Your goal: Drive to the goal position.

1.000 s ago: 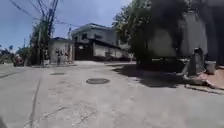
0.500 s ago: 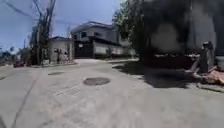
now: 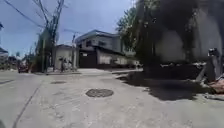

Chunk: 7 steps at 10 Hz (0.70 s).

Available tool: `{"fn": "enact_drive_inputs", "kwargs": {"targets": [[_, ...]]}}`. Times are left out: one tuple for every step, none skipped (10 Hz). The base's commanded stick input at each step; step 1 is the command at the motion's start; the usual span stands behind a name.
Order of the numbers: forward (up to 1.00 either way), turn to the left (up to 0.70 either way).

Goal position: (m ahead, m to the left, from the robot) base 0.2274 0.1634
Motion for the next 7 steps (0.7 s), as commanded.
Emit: {"fn": "enact_drive_inputs", "kwargs": {"targets": [[1.00, 0.01], [1.00, 0.01], [1.00, 0.01], [0.92, 0.01], [0.55, 0.01], [0.18, 0.00], [0.00, 0.00]]}}
